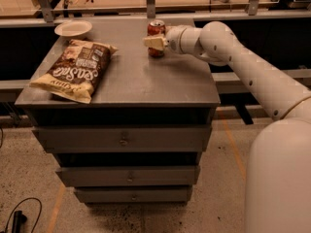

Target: Move coke can near brown chip bag

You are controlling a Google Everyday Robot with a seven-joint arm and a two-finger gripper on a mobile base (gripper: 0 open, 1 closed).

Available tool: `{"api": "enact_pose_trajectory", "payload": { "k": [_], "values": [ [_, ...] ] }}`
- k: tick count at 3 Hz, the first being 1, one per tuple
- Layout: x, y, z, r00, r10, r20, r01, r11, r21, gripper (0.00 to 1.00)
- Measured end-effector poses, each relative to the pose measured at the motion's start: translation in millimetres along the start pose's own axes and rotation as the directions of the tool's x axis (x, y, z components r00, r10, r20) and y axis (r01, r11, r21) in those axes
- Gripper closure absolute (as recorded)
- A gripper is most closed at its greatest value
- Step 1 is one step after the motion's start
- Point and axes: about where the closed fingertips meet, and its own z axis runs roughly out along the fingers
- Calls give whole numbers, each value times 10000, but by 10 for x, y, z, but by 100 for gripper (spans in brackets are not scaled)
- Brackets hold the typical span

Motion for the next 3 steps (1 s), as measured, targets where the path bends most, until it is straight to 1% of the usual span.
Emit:
{"api": "enact_pose_trajectory", "payload": {
  "k": [1, 2, 3],
  "values": [
    [-20, -30, 20, 9999, -150, -37, 150, 9997, -203, 65],
    [-168, 149, -73, 9997, -116, 195, 138, 9932, -1155, 88],
    [-357, 793, -257, 9996, 169, 243, -85, 9505, -3105, 100]
  ]
}}
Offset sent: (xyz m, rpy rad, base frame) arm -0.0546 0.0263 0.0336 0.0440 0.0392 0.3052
